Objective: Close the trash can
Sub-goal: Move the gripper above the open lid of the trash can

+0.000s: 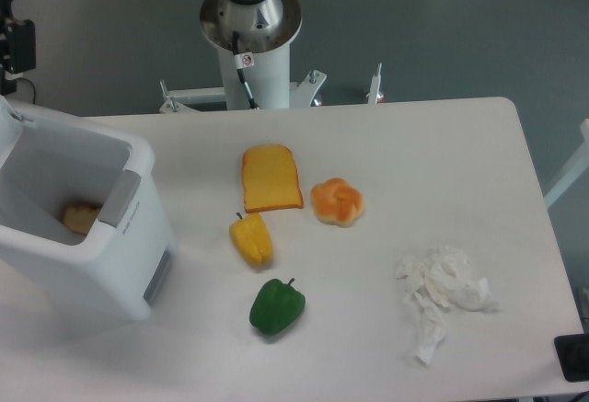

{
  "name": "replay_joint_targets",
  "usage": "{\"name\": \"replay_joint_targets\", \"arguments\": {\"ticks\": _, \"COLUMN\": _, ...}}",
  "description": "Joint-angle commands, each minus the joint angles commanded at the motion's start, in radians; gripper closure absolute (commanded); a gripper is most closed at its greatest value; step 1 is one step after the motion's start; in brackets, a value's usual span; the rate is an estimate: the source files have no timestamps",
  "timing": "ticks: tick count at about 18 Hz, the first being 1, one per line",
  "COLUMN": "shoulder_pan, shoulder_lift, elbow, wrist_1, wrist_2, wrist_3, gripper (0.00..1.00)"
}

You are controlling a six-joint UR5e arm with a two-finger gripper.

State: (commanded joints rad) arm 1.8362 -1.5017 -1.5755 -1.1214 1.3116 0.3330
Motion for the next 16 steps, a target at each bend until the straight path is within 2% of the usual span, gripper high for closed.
{"name": "replay_joint_targets", "arguments": {"ticks": 4, "shoulder_pan": 0.009, "shoulder_lift": -0.014, "elbow": 0.037, "wrist_1": 0.017, "wrist_2": 0.005, "wrist_3": -0.029, "gripper": 0.0}}
{"name": "replay_joint_targets", "arguments": {"ticks": 16, "shoulder_pan": 0.152, "shoulder_lift": -0.018, "elbow": 0.066, "wrist_1": 0.022, "wrist_2": 0.003, "wrist_3": -0.042, "gripper": 0.0}}
